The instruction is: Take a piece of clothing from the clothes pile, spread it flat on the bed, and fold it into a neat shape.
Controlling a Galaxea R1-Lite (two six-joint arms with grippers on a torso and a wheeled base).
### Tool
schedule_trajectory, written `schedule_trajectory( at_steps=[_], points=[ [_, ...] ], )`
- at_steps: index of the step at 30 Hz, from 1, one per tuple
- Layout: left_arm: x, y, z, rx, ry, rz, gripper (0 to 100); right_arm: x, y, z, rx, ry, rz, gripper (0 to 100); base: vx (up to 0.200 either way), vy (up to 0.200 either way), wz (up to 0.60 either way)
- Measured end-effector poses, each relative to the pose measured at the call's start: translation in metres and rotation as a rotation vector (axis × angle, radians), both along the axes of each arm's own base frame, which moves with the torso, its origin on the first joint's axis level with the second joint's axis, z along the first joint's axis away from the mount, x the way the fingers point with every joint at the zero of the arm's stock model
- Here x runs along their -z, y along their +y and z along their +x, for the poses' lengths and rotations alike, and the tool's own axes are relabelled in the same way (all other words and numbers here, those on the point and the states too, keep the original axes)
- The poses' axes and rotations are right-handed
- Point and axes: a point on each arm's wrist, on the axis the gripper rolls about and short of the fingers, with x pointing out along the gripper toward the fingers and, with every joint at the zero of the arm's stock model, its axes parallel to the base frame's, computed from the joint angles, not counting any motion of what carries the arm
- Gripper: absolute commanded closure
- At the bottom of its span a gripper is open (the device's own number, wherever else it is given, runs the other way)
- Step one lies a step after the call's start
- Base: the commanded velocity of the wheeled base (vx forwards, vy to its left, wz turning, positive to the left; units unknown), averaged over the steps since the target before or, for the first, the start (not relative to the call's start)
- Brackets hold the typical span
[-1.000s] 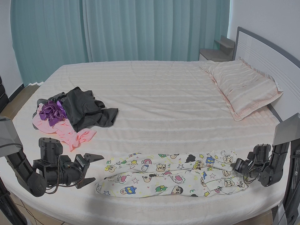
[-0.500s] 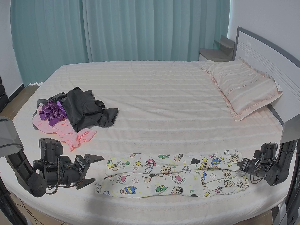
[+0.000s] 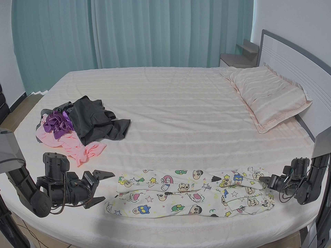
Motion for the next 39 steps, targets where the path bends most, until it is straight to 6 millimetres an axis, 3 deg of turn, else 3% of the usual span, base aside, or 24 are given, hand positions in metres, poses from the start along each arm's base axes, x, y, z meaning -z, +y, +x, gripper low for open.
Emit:
schedule_trajectory(
  at_steps=[9,17,18,31,39],
  points=[
    [0.000,0.000,0.000,0.002,0.001,0.001,0,-0.018,-0.009,0.006,0.028,-0.078,-0.012,0,0.000,0.000,0.00],
    [0.001,-0.001,0.000,0.003,-0.001,0.002,0,-0.015,-0.007,0.020,0.011,-0.106,-0.014,0,0.000,0.000,0.00],
    [0.001,-0.001,0.000,0.003,-0.002,0.003,0,-0.014,-0.006,0.020,0.007,-0.106,-0.013,100,0.000,0.000,0.00],
    [0.001,-0.001,0.000,0.002,0.001,0.004,0,0.002,0.005,0.023,-0.024,-0.059,-0.011,100,0.000,0.000,0.00],
    [0.002,-0.001,0.000,0.003,0.001,0.004,0,-0.008,0.005,0.021,-0.020,-0.085,-0.017,100,0.000,0.000,0.00]
  ],
)
